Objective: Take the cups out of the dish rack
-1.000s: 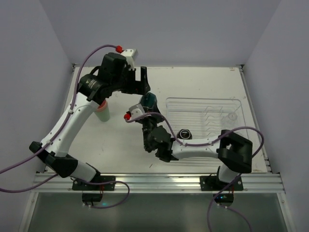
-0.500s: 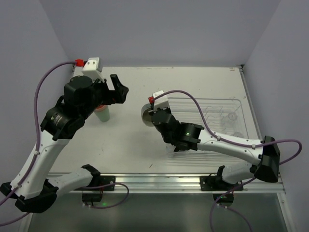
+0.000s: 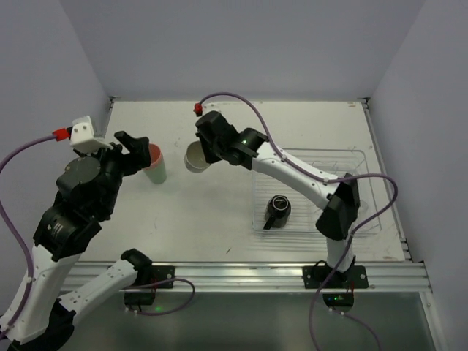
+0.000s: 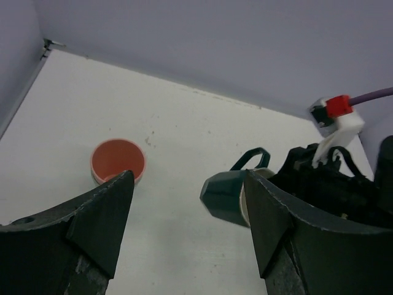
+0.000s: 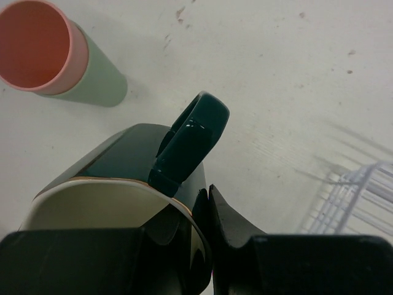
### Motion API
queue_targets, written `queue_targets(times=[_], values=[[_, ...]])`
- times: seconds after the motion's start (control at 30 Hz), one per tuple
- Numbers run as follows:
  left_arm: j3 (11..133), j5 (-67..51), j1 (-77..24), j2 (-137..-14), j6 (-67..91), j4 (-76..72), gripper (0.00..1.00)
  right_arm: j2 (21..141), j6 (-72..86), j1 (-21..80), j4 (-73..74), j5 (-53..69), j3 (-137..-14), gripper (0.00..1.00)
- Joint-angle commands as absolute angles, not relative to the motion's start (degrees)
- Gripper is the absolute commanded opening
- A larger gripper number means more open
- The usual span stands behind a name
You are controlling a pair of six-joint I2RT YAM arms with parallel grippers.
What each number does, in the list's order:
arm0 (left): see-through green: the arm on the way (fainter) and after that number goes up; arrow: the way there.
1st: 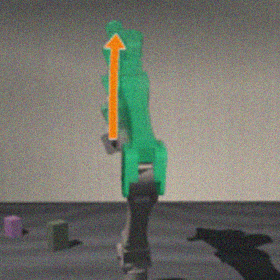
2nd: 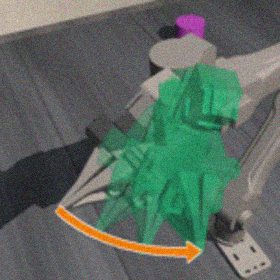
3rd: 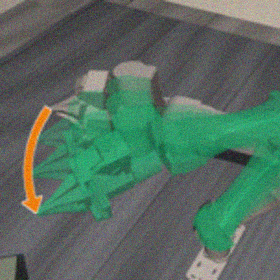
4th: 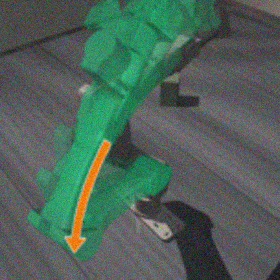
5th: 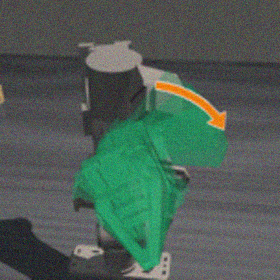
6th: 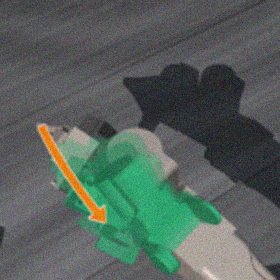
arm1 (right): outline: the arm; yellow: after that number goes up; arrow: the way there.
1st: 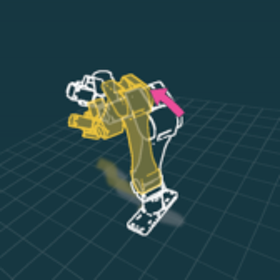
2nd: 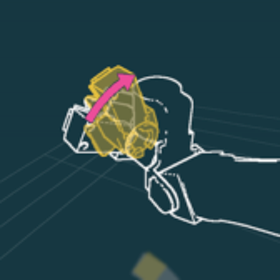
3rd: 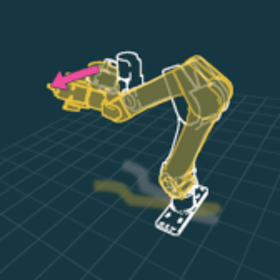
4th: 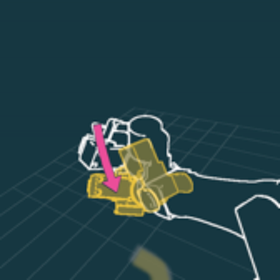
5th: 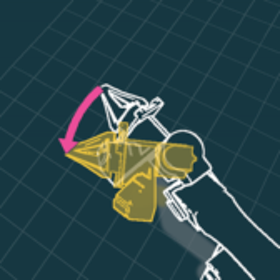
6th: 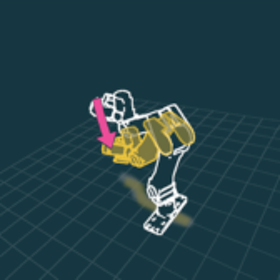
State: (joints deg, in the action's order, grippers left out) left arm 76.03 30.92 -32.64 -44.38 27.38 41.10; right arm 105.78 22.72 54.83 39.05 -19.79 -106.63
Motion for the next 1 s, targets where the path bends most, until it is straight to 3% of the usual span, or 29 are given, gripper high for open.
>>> queue_targets(times=[0.0, 0.23, 0.97], values=[[71.5, 40.8, -32.4, -39.9, 26.9, 32.1, 0.75, 112.7, 22.8, 54.1, 42.9, -10.2, -118.1, 0.00], [69.9, 39.6, -32.4, -37.6, 25.0, 29.0, 0.76, 128.1, 20.1, 53.3, 49.8, -6.2, -138.0, 0.00], [67.4, 32.5, -32.4, -39.5, 26.9, 28.3, 0.77, 140.8, 13.1, 51.9, 46.2, -10.6, -144.0, 0.00]])
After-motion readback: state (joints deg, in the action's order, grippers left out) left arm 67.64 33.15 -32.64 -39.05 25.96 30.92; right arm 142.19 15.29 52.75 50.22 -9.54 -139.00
